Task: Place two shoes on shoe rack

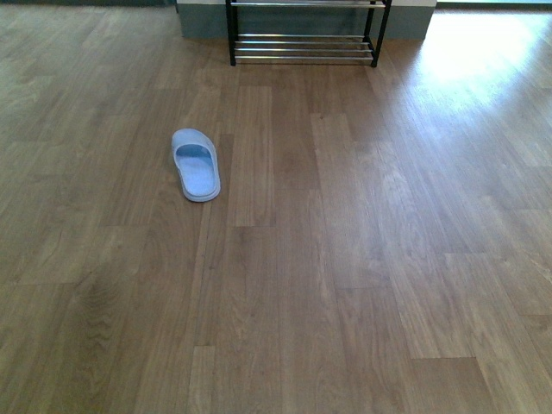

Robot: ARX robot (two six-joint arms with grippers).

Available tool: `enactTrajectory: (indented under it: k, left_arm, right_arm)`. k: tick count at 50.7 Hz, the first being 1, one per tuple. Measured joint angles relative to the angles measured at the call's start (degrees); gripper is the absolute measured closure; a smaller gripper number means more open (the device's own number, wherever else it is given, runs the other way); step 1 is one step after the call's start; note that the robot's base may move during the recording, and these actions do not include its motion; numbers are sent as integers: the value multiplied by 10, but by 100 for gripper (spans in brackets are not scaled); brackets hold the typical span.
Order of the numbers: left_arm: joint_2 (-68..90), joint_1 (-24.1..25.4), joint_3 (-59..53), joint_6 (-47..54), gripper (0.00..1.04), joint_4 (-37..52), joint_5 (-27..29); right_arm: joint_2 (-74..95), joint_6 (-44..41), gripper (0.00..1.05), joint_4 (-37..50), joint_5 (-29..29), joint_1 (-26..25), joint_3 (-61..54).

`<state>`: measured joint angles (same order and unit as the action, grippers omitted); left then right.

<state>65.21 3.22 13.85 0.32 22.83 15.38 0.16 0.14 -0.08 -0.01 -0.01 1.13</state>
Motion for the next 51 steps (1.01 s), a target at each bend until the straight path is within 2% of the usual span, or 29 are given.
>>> enactTrajectory:
  k: [6, 12, 21, 30, 44, 51]
  left_arm:
    - [-179, 29, -29, 2, 103, -92, -5]
    - [-289, 55, -48, 5, 103, -120, -24]
    - [-303, 73, -73, 16, 103, -61, -54]
    - [-273, 38, -69, 27, 103, -72, -95]
    - [-257, 24, -67, 59, 103, -48, -97]
    - [-271, 0, -67, 86, 103, -43, -70]
  right_arm:
    - [0, 0, 9, 0, 0, 0, 0]
    - [0, 0, 9, 0, 0, 0, 0]
    - [0, 0, 9, 0, 0, 0, 0]
    - [0, 0, 9, 0, 0, 0, 0]
    - [0, 0, 9, 0, 0, 0, 0]
    - [0, 0, 9, 0, 0, 0, 0]
